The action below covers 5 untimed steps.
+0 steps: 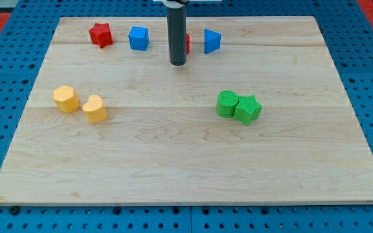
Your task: Place red circle to bottom right of blue cube
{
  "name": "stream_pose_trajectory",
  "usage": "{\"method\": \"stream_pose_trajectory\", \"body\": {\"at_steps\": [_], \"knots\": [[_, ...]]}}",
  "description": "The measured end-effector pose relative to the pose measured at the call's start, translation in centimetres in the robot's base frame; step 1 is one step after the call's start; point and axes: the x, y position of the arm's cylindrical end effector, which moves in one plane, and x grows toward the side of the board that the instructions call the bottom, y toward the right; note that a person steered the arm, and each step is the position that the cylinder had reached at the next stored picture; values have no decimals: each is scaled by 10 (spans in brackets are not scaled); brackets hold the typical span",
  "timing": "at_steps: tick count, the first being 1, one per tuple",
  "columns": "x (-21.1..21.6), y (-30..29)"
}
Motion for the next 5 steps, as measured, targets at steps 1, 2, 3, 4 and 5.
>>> {"method": "stream_pose_trajectory", "body": {"at_steps": [1, 2, 3, 4, 5], "knots": [[-3, -41], [-58, -68], [-88, -38], [-90, 16], [-61, 12]]}}
